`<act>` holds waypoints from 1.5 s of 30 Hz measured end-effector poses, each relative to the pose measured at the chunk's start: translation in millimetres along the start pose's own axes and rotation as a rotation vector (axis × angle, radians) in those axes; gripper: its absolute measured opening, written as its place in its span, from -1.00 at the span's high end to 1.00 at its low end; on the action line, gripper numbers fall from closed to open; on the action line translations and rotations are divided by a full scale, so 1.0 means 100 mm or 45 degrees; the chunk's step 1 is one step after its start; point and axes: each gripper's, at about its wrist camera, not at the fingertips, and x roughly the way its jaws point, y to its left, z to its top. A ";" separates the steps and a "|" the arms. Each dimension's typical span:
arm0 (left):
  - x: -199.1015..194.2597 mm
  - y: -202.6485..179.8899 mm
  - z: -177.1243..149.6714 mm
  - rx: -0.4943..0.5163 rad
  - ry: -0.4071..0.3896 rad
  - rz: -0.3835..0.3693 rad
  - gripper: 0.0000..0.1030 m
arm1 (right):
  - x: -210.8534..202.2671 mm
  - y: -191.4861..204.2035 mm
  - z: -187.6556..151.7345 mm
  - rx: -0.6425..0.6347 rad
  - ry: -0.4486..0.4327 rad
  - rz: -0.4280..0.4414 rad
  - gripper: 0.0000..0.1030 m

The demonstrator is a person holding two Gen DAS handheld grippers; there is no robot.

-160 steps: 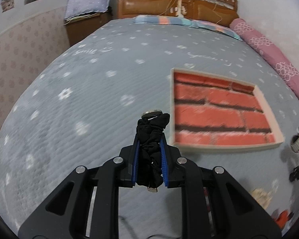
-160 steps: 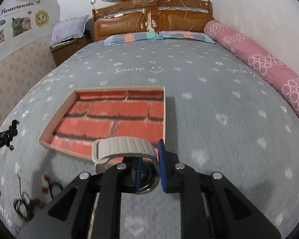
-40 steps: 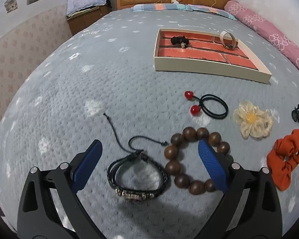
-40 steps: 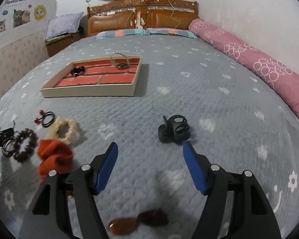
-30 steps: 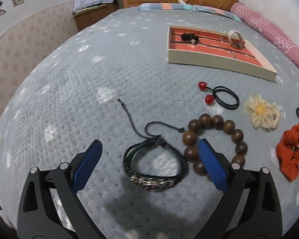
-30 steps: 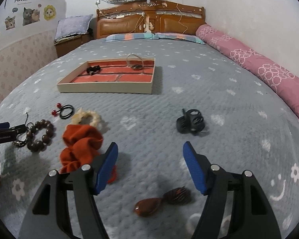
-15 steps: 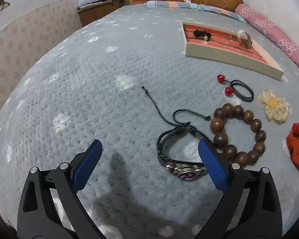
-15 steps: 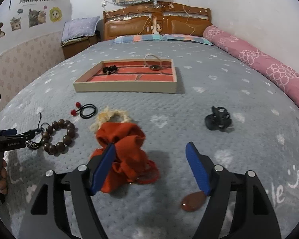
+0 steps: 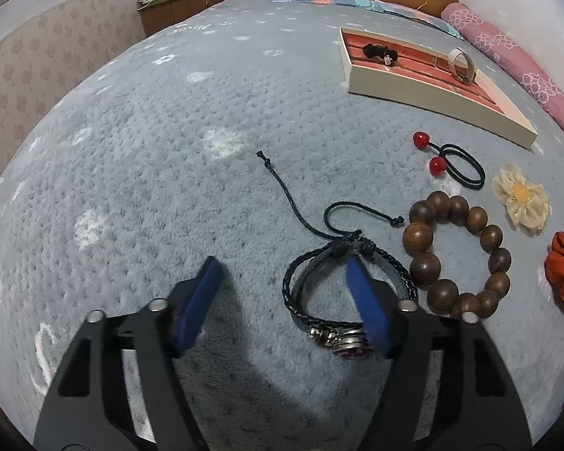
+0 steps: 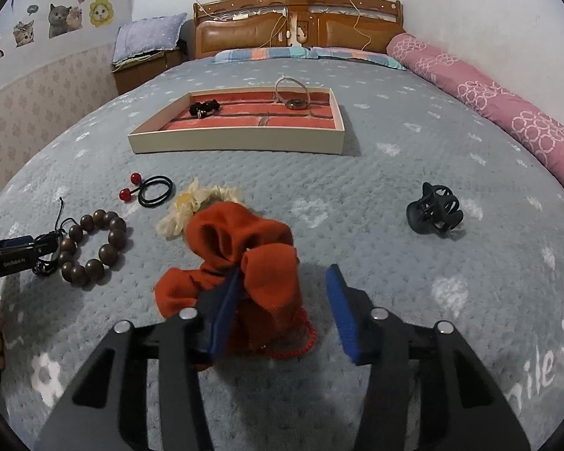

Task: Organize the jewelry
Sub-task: 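Grasp the black leather bracelet with the left gripper while the right gripper grasps the orange scrunchie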

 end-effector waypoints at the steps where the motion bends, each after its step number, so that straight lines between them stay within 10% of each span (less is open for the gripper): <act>1: -0.01 -0.01 0.01 0.002 -0.006 -0.002 -0.02 | 0.00 0.00 0.01 -0.003 0.001 0.002 0.25; 10: 0.02 -0.07 0.11 0.055 -0.006 -0.012 0.82 | -0.01 -0.07 0.18 -0.019 -0.006 0.013 0.62; 45: -0.23 -0.24 0.91 0.008 -0.115 -0.107 0.90 | 0.14 -0.32 0.85 -0.015 -0.051 0.065 0.86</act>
